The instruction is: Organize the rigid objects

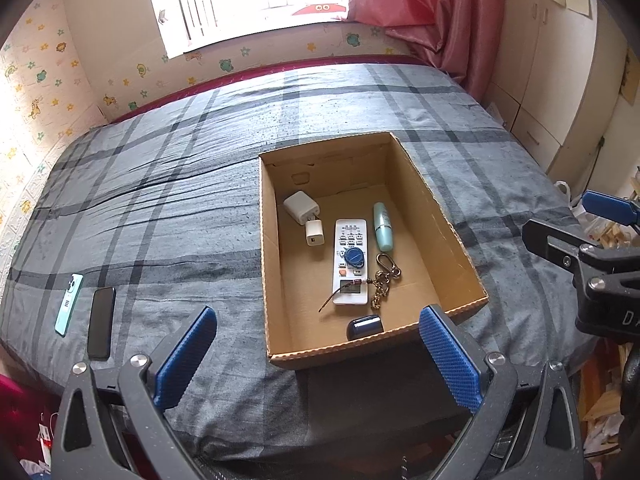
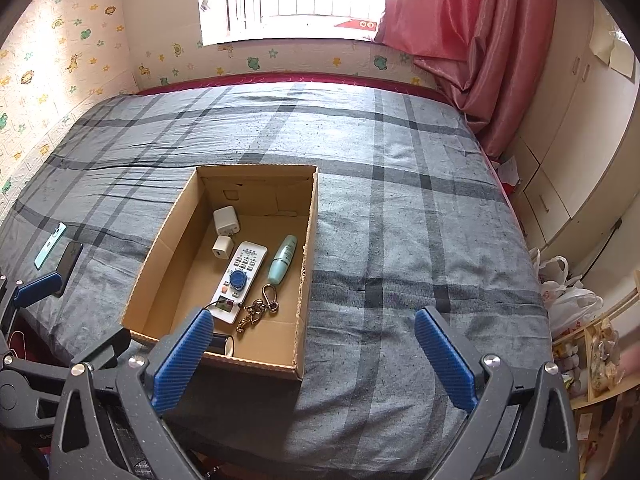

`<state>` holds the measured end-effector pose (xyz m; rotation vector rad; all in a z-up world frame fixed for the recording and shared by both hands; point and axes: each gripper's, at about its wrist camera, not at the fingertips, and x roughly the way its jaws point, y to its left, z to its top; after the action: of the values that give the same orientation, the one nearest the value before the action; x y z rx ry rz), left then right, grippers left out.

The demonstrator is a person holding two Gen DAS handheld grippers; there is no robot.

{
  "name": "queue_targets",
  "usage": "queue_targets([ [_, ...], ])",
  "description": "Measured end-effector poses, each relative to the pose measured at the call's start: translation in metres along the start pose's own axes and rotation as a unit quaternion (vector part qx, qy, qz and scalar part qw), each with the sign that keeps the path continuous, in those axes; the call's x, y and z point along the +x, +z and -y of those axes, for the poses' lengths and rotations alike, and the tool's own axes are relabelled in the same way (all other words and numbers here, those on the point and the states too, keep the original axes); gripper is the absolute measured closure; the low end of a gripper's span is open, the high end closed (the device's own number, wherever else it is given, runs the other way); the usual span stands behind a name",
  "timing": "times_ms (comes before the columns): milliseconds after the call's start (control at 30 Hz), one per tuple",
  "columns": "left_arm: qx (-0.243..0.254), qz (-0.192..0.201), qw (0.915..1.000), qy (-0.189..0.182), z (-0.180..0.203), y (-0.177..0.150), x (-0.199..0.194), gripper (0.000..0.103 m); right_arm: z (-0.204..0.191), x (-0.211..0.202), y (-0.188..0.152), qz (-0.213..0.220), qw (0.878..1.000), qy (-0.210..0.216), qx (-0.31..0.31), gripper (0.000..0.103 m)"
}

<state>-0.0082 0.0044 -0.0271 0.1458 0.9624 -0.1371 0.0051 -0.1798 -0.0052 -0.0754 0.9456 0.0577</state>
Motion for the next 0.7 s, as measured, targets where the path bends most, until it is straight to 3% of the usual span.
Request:
queue_targets([
  [700,-0.001,0.0,1.0,0.0,0.0002,-0.0017,0.0032,0.0,0.0045,0.0001,-0.0003,0.004,1.0,-0.002,0.007,0.0],
])
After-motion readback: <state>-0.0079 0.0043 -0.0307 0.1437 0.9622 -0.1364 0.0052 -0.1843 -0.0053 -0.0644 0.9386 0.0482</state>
